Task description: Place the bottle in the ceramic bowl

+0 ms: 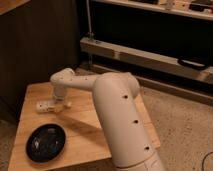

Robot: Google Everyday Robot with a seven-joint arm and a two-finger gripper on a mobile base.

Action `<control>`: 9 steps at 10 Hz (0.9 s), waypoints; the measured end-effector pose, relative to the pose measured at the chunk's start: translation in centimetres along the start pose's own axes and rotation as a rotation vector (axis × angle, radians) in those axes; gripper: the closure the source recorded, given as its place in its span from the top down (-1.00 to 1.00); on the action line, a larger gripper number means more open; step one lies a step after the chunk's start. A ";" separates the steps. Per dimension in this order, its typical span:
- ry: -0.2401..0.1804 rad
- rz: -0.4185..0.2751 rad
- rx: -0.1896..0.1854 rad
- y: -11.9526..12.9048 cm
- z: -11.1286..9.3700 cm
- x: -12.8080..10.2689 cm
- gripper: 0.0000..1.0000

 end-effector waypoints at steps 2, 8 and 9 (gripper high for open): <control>0.037 -0.034 -0.018 0.7 -0.9 -0.5 -0.79; 0.111 -0.248 0.000 6.1 -12.2 -2.6 -1.00; 0.111 -0.273 -0.007 7.5 -14.0 -2.2 -1.00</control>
